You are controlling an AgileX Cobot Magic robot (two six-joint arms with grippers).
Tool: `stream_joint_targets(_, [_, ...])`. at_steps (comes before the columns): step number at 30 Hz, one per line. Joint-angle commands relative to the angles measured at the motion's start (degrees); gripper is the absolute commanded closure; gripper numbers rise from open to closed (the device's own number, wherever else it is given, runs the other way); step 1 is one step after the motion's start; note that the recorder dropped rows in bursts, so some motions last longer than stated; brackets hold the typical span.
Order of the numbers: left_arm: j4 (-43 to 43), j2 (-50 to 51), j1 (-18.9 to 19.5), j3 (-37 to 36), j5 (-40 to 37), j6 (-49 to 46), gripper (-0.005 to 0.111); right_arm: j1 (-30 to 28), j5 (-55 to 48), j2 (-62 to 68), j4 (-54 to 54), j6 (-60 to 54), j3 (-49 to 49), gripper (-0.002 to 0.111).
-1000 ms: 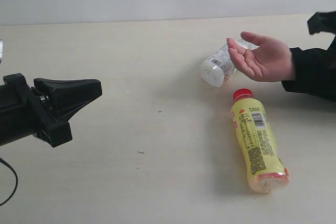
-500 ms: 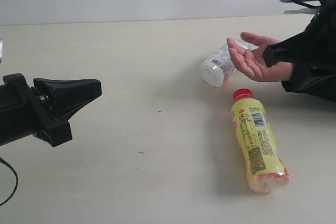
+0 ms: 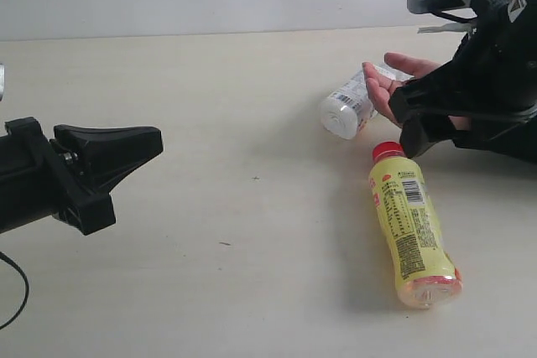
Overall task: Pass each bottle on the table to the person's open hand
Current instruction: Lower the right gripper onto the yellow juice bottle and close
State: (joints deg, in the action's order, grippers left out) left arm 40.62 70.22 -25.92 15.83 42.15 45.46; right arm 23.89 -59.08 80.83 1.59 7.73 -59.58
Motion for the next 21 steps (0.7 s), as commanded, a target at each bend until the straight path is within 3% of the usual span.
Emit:
stream_joint_targets(1, [-0.35, -0.25, 0.13, -0.20, 0.11, -0.25, 0.107, 0.09, 2.83, 0.53, -0.39, -0.59, -0.42, 0.033])
stream_joint_targets(21, [-0.35, -0.25, 0.13, -0.20, 0.11, -0.25, 0.107, 0.09, 4.78, 19.24, -0.17, 1.91, -0.18, 0.033])
